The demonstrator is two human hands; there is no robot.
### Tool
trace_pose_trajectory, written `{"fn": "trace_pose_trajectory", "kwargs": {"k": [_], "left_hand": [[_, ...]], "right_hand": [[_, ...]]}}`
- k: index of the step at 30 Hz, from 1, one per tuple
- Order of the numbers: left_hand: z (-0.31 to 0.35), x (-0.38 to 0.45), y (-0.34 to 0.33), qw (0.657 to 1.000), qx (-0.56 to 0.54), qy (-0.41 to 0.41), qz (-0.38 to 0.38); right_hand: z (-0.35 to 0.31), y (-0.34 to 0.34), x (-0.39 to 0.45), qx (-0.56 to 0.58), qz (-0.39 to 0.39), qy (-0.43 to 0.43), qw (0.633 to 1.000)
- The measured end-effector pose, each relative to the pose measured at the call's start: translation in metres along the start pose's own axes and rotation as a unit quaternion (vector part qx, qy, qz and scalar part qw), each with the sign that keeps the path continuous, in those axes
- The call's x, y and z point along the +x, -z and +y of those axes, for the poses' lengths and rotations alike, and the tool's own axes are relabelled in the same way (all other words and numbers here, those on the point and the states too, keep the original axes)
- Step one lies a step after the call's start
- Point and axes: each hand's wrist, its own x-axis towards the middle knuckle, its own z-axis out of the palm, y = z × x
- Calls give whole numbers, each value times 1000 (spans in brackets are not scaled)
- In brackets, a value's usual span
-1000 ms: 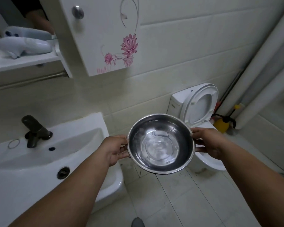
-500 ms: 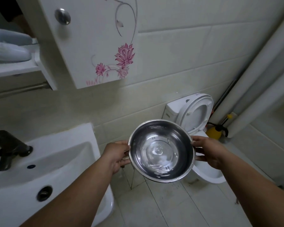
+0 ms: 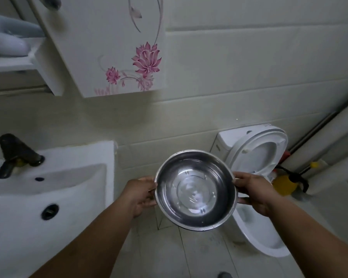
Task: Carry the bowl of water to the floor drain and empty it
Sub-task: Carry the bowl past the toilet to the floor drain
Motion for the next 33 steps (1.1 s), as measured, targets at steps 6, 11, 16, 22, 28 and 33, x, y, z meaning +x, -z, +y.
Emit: {"fn": "trace_pose_trajectory", "kwargs": {"k": [6, 11, 16, 22, 28, 33], "left_hand": [[-30, 13, -25, 998, -39, 15, 45], [-55, 33, -43, 995, -67, 22, 77], [-77, 62, -48, 992, -78, 25, 98], [-111, 122, -36, 993, -48, 37, 100], [-148, 173, -25, 994, -32, 37, 102], [-189, 218, -15, 991, -36, 40, 120]], "right_hand": [[0, 19, 43, -28, -49, 1, 998], [9, 28, 81, -47, -73, 0, 996], [30, 25, 116, -54, -78, -3, 995], [85, 0, 165, -35, -63, -12, 997], [138, -21, 211, 0, -57, -24, 998], [186, -38, 255, 7, -55, -23, 998]]}}
